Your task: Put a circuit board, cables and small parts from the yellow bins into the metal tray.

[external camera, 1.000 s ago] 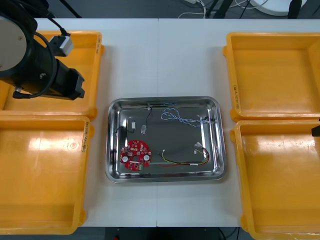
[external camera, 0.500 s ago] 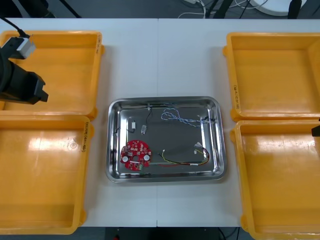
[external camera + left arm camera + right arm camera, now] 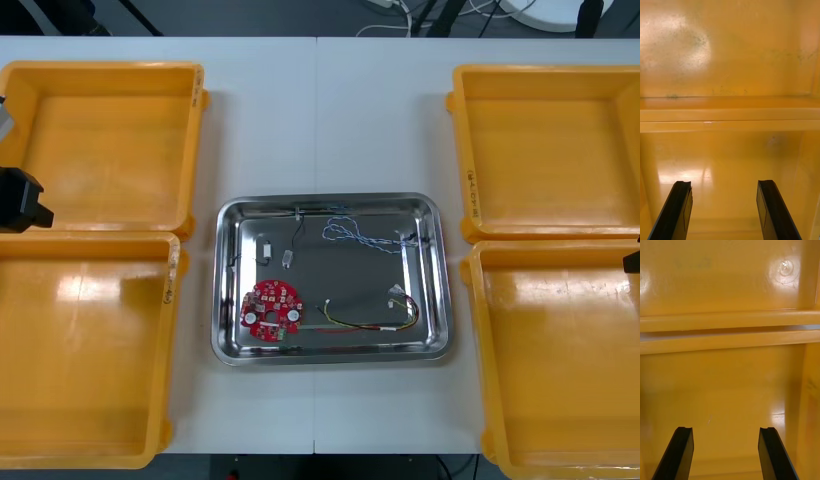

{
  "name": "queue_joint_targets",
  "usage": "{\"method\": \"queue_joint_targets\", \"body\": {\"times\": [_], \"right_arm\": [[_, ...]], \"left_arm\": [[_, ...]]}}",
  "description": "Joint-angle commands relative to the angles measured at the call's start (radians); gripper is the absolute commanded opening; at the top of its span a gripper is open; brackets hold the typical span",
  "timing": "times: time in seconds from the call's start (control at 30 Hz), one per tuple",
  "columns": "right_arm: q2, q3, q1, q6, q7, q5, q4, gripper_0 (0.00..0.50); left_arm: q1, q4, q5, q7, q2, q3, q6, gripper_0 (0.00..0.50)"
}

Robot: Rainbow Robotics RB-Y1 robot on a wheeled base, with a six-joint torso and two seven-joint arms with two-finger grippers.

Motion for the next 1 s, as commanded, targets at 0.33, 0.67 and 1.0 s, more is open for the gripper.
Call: {"method": "queue_joint_targets", "body": {"times": [0.33, 0.67, 1.0], "right_arm": [[-0.002, -0.034, 0.011, 0.000, -0.025, -0.002, -0.025, 0.500], [-0.002, -0.034, 0.011, 0.000, -0.025, -0.002, -0.025, 0.500], [-0.002, -0.034, 0.011, 0.000, -0.025, -0.002, -0.025, 0.500]], "left_arm": [[0.103, -0.032, 0.014, -0.111, 0.067, 0.087, -0.024, 0.500], [0.112, -0.031, 0.017, -0.113, 0.067, 0.095, -0.030, 0.500], [0.112, -0.031, 0.032, -0.114, 0.069, 0.095, -0.035, 0.500]]}}
